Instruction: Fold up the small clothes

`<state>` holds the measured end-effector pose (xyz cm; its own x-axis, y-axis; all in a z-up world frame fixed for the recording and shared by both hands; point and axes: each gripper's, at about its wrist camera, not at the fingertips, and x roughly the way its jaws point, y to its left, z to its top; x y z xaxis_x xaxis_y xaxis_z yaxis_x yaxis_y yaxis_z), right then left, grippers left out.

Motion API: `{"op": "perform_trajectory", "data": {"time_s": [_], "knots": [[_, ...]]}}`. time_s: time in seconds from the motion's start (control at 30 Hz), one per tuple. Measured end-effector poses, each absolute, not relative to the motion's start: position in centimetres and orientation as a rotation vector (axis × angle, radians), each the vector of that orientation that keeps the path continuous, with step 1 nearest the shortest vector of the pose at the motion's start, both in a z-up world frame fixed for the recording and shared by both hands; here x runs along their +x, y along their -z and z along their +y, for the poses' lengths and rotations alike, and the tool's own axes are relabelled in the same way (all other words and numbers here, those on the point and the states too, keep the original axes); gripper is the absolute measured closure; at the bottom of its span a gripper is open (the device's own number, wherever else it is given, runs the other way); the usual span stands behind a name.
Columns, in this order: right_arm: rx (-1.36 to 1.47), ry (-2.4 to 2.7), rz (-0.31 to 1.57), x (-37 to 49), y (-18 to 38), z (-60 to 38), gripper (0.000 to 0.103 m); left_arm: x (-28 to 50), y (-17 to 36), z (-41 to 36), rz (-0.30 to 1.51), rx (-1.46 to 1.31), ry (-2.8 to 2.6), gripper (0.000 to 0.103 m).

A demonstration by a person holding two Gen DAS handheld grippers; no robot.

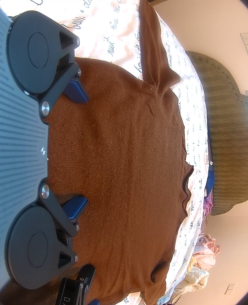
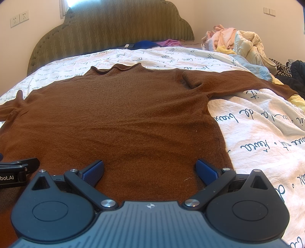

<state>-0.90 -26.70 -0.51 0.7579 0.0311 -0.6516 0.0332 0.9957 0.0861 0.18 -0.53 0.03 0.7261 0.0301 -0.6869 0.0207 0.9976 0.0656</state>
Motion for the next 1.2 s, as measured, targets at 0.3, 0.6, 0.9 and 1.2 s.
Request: {"op": "perform_trajectory", "data": {"time_s": [0.3,0.6,0.9,1.2], "knots": [[0.095,0.001,0.711,-0.9,0.5,-26.7,0.0,0.2,0.0,-0.5,0.758,0.07,-0.005,0.0],[0.094,0.001,0.711,-0.9,0.5,-26.7,0.0,0.2,0.0,-0.5,0.758,0.07,-0.005,0.0],[0.095,-0.017,0.715,-0.8,-0.1,-27.0,0.0,0.2,0.0,-0.5,0.757,0.069,-0.004,0.0],[0.496,-0.051,0.338,1.3,-5.8,-43.2,0.0,0.2,-0.1,-0.5,0.757,0.066,-0.003,0.0]]}}
